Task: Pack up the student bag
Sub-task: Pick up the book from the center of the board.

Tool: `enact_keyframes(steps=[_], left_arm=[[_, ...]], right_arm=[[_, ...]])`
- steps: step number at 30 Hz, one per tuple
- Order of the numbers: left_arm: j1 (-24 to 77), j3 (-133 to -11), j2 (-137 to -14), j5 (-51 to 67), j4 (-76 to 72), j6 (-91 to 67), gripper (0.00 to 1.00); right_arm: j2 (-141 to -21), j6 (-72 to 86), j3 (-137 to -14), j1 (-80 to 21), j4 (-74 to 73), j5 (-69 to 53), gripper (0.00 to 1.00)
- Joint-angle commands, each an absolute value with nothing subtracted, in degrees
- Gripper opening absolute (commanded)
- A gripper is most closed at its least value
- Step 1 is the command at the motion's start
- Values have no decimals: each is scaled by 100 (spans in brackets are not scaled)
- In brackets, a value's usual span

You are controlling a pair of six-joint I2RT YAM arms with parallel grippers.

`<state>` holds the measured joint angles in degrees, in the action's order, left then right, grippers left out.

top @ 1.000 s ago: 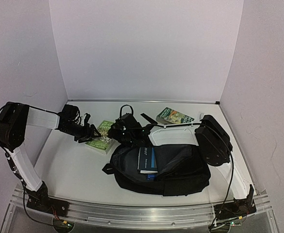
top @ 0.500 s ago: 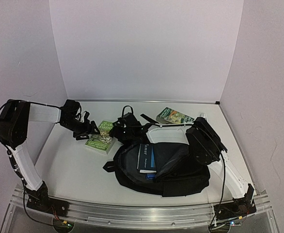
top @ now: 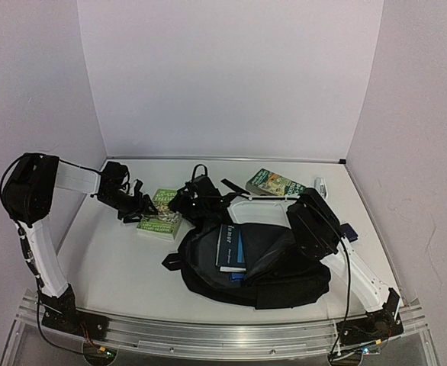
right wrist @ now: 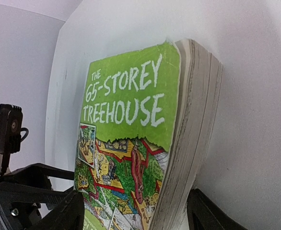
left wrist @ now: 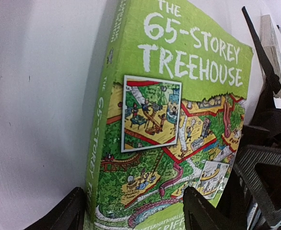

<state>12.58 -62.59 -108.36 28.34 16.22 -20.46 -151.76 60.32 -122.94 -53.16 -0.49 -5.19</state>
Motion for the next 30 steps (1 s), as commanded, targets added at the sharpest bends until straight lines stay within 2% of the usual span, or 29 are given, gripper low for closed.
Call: enact_keyframes(steps=[1,4,12,19,23,27,30], left_arm=[[1335,-5948,-10796,3568,1250,-2102,65],[1335,-5884,-10771,3597,1188,-2149,60],[1334,-5801,-10681,3622,1081,-2247,55],[1335,-5743,-10591,3566,1063,-2265,52],[1338,-5661,-10498,3526,1082,-2262,52],[1334,-5544,-10275,3336,1199,-2266,56],[1332,-5366,-9934,3112,1197,-2381,67]], right_arm=[[-15611,6281,-12460,-5344,533,-1344,70],[-15629,6294,-12467,-5342,803,-1539,66],[-15518,5979,-12362,-5358,1378,-2192,55],[-15336,5687,-12279,-5387,1512,-2441,54],[-15277,5689,-12184,-5386,1563,-2363,40],[-15001,5661,-11882,-5384,1886,-2265,30],[-14694,5483,-11725,-5387,2017,-2191,21]])
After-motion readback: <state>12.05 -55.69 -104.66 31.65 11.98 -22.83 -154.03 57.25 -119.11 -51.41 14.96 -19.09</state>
